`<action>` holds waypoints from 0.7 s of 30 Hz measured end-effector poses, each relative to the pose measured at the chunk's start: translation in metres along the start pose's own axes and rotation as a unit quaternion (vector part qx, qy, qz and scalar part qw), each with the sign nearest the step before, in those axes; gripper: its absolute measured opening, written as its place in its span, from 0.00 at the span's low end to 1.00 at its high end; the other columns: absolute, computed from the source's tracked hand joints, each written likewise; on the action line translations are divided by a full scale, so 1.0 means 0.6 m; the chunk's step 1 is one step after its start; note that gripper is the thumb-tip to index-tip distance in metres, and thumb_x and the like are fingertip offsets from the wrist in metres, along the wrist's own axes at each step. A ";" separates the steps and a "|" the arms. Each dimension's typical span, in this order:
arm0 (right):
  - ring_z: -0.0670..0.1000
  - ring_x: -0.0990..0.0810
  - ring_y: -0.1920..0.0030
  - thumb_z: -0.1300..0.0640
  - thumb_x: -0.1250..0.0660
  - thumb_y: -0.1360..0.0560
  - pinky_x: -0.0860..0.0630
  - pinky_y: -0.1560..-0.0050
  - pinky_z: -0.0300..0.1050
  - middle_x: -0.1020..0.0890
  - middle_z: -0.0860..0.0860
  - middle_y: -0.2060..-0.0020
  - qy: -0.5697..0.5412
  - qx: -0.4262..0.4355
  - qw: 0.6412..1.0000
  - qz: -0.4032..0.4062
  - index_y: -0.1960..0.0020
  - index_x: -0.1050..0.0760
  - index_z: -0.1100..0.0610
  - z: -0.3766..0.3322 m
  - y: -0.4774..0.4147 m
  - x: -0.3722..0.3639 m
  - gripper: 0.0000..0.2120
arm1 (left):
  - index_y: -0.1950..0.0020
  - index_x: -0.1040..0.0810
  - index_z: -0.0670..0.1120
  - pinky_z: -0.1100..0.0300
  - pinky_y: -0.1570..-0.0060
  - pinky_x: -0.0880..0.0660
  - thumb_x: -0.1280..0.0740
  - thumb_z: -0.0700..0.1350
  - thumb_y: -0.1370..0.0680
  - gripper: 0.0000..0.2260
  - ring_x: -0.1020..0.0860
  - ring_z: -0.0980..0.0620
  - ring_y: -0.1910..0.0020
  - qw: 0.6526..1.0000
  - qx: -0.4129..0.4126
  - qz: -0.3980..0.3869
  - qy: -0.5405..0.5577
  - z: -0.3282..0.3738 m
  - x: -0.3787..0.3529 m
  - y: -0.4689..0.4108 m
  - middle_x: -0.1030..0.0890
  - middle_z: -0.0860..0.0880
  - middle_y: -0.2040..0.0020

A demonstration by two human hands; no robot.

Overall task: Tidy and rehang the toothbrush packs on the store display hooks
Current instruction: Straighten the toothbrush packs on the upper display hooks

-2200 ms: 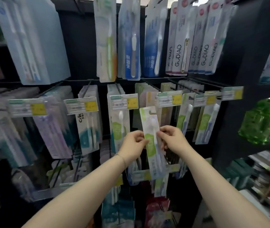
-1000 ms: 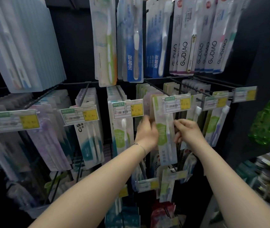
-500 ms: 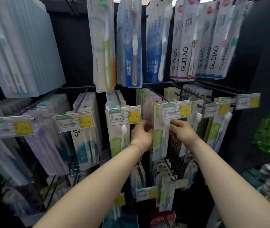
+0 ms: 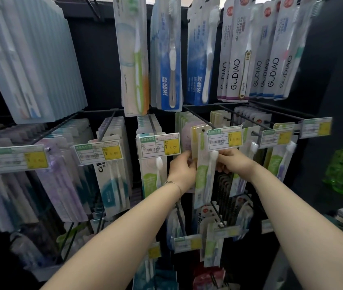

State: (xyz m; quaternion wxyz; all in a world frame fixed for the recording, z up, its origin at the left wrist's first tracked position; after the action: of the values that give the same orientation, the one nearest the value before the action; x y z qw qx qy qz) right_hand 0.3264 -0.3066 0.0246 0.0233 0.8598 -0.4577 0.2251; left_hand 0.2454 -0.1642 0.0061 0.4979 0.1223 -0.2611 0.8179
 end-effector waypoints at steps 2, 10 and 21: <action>0.42 0.27 0.74 0.56 0.40 0.19 0.33 0.74 0.32 0.21 0.44 0.71 -0.003 -0.006 1.000 0.002 0.57 0.23 0.51 0.004 0.002 -0.002 0.10 | 0.40 0.23 0.44 0.62 0.52 0.30 0.39 0.43 0.20 0.10 0.24 0.50 0.52 1.000 0.001 -0.007 -0.003 0.003 0.000 0.001 0.21 0.47 0.49; 0.46 0.35 0.78 0.55 0.41 0.19 0.40 0.79 0.35 0.27 0.53 0.70 -0.064 -0.034 0.997 0.016 0.48 0.22 0.53 0.010 0.006 -0.002 0.09 | 0.42 0.22 0.46 0.58 0.46 0.26 0.37 0.45 0.21 0.09 0.22 0.48 0.48 0.999 0.028 -0.038 0.010 0.010 0.004 0.001 0.19 0.46 0.47; 0.52 0.24 0.67 0.56 0.41 0.19 0.26 0.67 0.43 0.22 0.52 0.67 -0.039 -0.058 0.997 0.040 0.58 0.23 0.53 -0.023 0.013 -0.011 0.11 | 0.49 0.24 0.41 0.57 0.57 0.27 0.40 0.42 0.21 0.07 0.23 0.47 0.56 0.997 0.062 0.012 -0.053 0.006 0.008 0.034 0.20 0.45 0.53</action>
State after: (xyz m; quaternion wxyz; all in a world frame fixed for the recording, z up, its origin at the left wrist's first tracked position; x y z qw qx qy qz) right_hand 0.3119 -0.3026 0.0328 0.0463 0.8464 -0.5042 0.1654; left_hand 0.2251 -0.1701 0.0047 0.4647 0.1933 -0.2376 0.8308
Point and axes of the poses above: each hand's wrist, its own y-axis away from the middle knuckle, its own x-axis out of the back of the hand, z = x × y, the point moved 1 cm from there along -y, towards the middle knuckle
